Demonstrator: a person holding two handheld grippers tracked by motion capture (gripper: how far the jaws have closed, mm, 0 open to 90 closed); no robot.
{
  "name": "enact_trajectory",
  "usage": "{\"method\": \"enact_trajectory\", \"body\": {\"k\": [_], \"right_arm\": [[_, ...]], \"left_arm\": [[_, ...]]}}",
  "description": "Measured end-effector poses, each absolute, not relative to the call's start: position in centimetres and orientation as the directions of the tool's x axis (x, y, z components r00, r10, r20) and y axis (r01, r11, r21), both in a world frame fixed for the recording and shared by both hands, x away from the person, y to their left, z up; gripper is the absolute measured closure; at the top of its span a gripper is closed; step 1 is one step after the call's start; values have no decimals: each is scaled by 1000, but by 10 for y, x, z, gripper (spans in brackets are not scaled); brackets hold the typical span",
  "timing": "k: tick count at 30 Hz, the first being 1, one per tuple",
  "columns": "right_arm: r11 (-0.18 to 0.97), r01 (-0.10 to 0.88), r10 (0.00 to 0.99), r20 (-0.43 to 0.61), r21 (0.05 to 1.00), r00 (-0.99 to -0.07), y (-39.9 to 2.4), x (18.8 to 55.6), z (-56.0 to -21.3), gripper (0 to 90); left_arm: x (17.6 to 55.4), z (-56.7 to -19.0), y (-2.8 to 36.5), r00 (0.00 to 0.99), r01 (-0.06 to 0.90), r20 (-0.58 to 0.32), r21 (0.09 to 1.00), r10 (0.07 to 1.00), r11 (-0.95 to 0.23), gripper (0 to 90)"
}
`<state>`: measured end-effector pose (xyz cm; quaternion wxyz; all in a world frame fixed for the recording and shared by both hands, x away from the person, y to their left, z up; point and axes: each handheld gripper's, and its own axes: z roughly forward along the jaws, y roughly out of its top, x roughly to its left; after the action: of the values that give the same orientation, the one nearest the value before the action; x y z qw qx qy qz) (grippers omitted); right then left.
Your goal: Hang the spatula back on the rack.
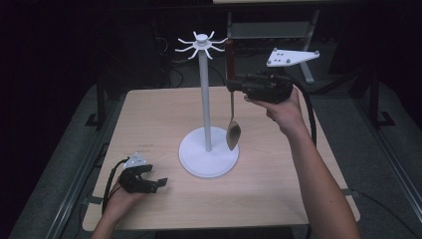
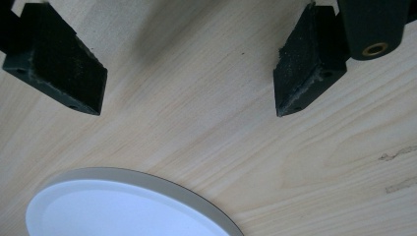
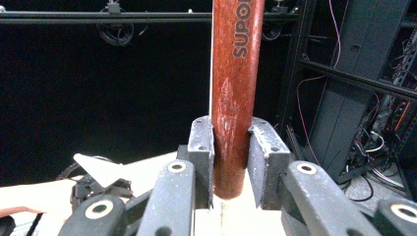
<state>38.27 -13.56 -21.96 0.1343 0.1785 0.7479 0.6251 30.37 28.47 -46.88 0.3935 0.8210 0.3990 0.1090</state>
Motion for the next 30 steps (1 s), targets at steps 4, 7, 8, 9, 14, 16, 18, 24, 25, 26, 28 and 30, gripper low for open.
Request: {"method": "enact_trajectory", "body": {"k": [4, 7, 8, 9, 14, 16, 18, 24, 25, 26, 28, 30], "right_arm": [[178, 100, 445, 10, 979, -895, -129, 383, -220, 738], [188, 98, 454, 2, 977, -891, -125, 384, -221, 738], [189, 97, 455, 0, 977, -890, -124, 385, -221, 737], [189, 98, 455, 1, 977, -890, -123, 385, -222, 737], [195, 99, 462, -2, 976, -887, -119, 386, -223, 735], [195, 96, 468, -6, 976, -884, -118, 386, -223, 730], [194, 98, 467, -4, 976, -884, -118, 386, -223, 729], [190, 106, 456, 8, 976, -890, -121, 384, -224, 697], [190, 110, 458, 11, 976, -889, -121, 384, -225, 680], [190, 110, 458, 11, 976, -889, -121, 384, -225, 680], [192, 117, 460, 16, 974, -888, -124, 383, -226, 654], [187, 117, 457, 19, 975, -889, -128, 381, -226, 608]], "left_arm": [[303, -469, 284, 658, 568, -138, 736, 741, -368, 125], [303, -469, 284, 662, 565, -134, 736, 737, -373, 125], [303, -469, 284, 662, 564, -136, 738, 737, -371, 125], [303, -469, 284, 661, 565, -137, 738, 737, -369, 125], [303, -469, 284, 665, 562, -134, 737, 735, -374, 125], [303, -469, 283, 666, 560, -134, 739, 734, -374, 125], [303, -469, 283, 666, 561, -135, 739, 734, -373, 125], [302, -469, 283, 669, 566, -134, 730, 731, -384, 125], [302, -469, 283, 669, 566, -134, 730, 731, -384, 125], [302, -469, 283, 670, 565, -131, 729, 731, -387, 125], [302, -469, 283, 670, 565, -129, 728, 731, -390, 125], [302, -469, 283, 668, 566, -131, 729, 733, -385, 125]]}}
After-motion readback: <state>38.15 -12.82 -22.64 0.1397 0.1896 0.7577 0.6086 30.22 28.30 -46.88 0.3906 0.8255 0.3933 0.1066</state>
